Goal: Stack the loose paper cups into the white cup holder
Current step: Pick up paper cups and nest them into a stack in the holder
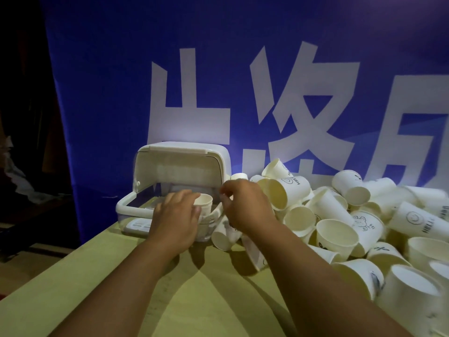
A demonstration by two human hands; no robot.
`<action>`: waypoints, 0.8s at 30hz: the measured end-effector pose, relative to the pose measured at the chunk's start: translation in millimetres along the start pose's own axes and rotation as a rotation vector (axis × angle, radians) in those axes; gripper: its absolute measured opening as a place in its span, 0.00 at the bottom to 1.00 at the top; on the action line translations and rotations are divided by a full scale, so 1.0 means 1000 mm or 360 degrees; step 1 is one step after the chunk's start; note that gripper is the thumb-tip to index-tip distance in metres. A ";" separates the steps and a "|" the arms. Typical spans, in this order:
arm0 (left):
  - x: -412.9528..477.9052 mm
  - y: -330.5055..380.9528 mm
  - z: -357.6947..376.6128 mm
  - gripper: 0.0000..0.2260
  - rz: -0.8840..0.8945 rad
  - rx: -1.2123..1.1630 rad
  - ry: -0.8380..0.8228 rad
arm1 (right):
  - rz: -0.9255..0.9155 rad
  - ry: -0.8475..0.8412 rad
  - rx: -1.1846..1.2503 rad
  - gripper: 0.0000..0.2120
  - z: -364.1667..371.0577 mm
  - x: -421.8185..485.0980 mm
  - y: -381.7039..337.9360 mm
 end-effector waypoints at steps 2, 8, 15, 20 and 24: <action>-0.004 0.013 -0.006 0.14 0.0071 -0.0025 0.0081 | 0.0100 0.0160 0.0008 0.06 -0.033 0.006 0.009; -0.018 0.068 -0.004 0.09 0.0261 -0.0163 -0.0013 | 0.0387 0.0233 -0.0109 0.13 -0.103 0.004 0.042; -0.006 0.119 0.017 0.07 0.0561 0.0118 -0.0210 | 0.0615 -0.0053 -0.0207 0.23 -0.103 -0.007 0.074; -0.005 0.122 0.032 0.12 0.0383 0.0012 -0.0182 | 0.0677 0.0026 -0.0124 0.24 -0.104 -0.007 0.084; -0.003 0.127 0.033 0.25 0.0368 0.0010 -0.0065 | 0.0692 0.0144 -0.0078 0.20 -0.112 -0.007 0.087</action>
Point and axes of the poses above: each hand's wrist, its own x-axis towards the middle knuckle, its own z-axis out of the palm, y = z × x, the point moved 7 cm from there along x, towards the middle knuckle, and after that the axes turned 7 degrees about -z, right-handed, at the moved point
